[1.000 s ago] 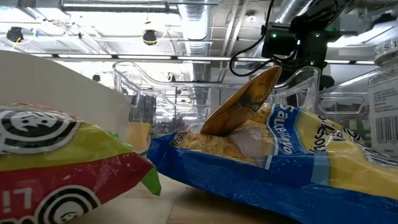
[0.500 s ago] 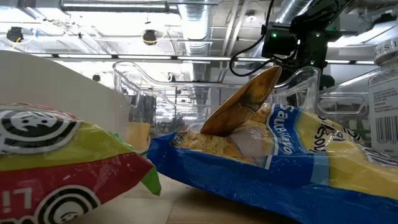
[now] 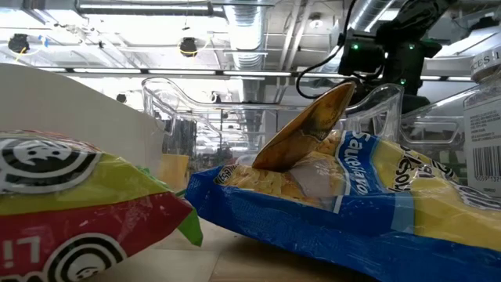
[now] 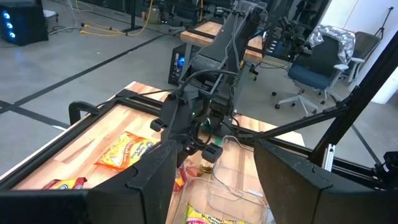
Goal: Pick & Place Food Item
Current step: Put the red noodle pack into the left transparent bin
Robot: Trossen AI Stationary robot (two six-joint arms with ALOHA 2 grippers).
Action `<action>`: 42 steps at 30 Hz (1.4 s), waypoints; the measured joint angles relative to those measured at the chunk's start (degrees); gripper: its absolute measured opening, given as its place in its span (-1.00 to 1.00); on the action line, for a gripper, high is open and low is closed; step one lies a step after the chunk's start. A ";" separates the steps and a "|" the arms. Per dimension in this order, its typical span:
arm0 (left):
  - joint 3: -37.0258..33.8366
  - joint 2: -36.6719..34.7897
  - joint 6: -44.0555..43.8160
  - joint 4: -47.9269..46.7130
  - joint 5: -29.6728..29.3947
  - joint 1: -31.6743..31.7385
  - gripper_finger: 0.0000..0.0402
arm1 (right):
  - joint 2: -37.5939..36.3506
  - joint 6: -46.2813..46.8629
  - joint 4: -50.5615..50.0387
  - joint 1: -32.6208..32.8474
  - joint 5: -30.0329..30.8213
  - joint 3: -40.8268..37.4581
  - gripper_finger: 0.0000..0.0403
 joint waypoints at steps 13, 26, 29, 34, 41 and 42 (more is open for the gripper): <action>0.00 0.00 0.02 0.46 0.00 0.00 0.04 | -6.13 -0.57 -9.69 0.67 5.01 11.59 -0.99; 0.00 0.00 0.06 0.42 0.00 0.00 0.04 | -5.88 0.39 -25.26 7.75 6.98 34.91 -1.00; 0.00 0.00 0.15 0.40 -1.43 0.24 0.04 | -4.42 3.42 -25.58 11.11 6.03 39.52 -1.00; 0.00 0.00 1.62 0.50 -5.68 0.28 0.04 | 0.94 4.73 -26.95 17.73 5.78 47.24 -1.00; 0.00 0.00 3.00 0.85 -8.42 0.28 0.04 | 13.09 3.76 -27.02 23.24 5.82 58.71 -1.00; 0.00 0.00 3.15 0.85 -8.54 0.28 0.04 | 14.86 3.29 -27.12 23.62 5.86 60.13 -1.00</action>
